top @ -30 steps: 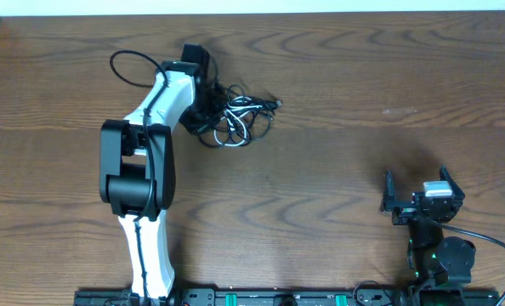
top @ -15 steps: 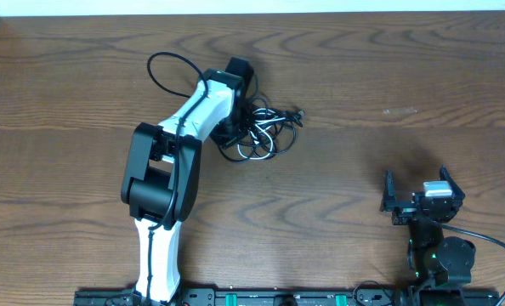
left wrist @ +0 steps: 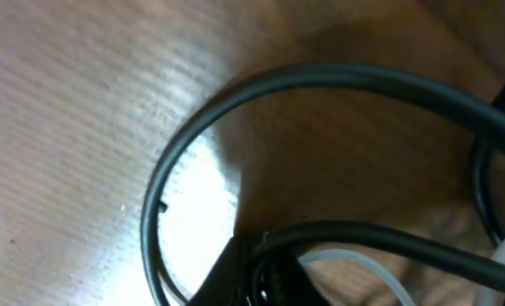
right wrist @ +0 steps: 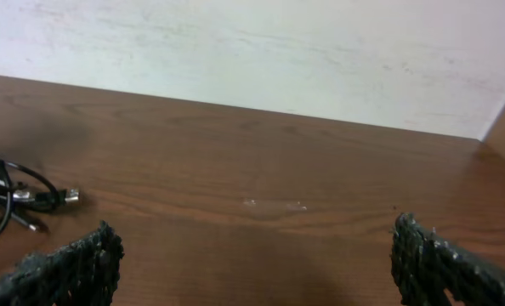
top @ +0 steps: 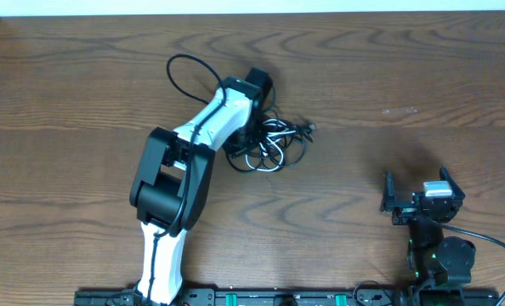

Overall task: Untangle cables
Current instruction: 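Reach the left gripper to the tangled black and white cables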

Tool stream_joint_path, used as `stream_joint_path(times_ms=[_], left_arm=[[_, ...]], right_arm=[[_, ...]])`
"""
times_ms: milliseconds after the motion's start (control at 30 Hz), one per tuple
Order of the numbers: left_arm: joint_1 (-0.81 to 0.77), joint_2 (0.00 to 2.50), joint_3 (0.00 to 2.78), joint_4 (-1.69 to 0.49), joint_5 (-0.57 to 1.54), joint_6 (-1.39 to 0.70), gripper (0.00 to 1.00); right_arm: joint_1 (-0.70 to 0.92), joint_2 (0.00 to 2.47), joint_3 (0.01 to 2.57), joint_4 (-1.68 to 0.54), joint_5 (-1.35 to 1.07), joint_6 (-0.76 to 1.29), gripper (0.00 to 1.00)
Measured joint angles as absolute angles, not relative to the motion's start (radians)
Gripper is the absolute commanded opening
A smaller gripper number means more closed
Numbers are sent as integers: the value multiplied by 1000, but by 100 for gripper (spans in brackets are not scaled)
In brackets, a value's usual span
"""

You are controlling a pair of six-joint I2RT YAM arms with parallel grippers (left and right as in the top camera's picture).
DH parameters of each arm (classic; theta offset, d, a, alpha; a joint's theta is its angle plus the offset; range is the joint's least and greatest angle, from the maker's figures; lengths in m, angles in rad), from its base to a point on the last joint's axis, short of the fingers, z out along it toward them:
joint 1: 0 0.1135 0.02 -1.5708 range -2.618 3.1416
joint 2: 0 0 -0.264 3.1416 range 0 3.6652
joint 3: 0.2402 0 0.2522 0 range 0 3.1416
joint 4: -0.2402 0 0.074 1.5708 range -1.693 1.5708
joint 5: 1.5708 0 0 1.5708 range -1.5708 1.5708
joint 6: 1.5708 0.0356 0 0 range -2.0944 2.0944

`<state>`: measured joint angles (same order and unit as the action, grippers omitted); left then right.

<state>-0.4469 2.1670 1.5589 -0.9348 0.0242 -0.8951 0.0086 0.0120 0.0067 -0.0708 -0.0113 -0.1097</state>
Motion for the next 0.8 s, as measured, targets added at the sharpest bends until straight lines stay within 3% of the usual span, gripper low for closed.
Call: stream_joint_path(times_ms=[333, 400, 467, 533, 667, 800], left_arm=[[-462, 2156, 1539, -933, -19, -892, 17], [-463, 2155, 1539, -934, -23, -886, 35], [-463, 2150, 1532, -943, -34, -887, 47], [-461, 2146, 1528, -950, -37, -887, 48], [-461, 2143, 1526, -953, -47, -853, 68], [-460, 2140, 1526, -950, -52, -793, 71]], right_arm=[[9, 12, 7, -71, -11, -110, 99], [9, 12, 7, -71, -11, -110, 99], [8, 12, 7, -70, -11, -110, 99], [8, 12, 7, -70, -11, -110, 99], [9, 12, 7, -70, -11, -110, 99], [9, 12, 7, -71, -11, -109, 99]])
